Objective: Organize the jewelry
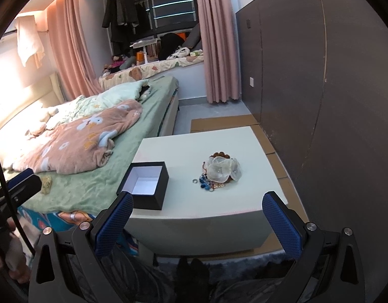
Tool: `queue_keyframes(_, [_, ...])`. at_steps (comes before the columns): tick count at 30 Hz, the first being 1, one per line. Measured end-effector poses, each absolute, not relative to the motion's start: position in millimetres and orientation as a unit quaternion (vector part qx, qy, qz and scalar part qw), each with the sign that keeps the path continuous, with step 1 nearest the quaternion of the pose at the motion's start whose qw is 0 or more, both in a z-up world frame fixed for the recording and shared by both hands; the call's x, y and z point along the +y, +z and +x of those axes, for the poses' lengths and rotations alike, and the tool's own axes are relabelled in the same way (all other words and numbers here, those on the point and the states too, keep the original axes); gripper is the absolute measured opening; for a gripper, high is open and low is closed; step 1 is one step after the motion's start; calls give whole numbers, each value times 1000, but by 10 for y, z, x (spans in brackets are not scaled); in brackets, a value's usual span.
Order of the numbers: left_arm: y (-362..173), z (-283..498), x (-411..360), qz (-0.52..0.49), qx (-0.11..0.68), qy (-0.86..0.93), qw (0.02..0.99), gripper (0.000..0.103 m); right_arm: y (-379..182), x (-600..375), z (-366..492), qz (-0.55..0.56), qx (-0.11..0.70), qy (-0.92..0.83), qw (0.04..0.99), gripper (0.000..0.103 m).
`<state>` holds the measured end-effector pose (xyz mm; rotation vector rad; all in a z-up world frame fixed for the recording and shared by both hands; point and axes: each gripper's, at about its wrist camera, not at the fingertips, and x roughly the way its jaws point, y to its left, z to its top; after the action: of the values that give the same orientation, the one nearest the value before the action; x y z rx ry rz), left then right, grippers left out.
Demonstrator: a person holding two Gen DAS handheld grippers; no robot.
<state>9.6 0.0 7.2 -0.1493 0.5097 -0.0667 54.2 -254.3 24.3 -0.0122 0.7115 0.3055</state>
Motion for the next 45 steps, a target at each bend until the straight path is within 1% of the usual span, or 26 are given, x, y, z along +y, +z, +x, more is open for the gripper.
queue_keyframes(8, [23,187,22,-80,260,-34,962,99,223,-2523,551,-10,349,149,925,103])
queue_keyframes(16, [1,357,-81,-62,267,-46,960,99,182,-2566,614,4,351,147,925,103])
queue_keyframes(32, [-232,1163,-526,-47,304,-109,945,99,-192,-3182,1198,79,379,125,913,103])
queue_keyframes(36, [-354,1415,-683,-46,324,-129,936,93,-330,-3352,1343,102,390,115,908,103])
queue_keyframes(40, [-501,1669,-819,-47,346,-144,926,87,-452,-3490,1450,115,403,104,902,101])
queue_keyframes(45, [-710,1989,-997,-48,375,-154,913,83,-589,-3620,1520,120,418,94,896,100])
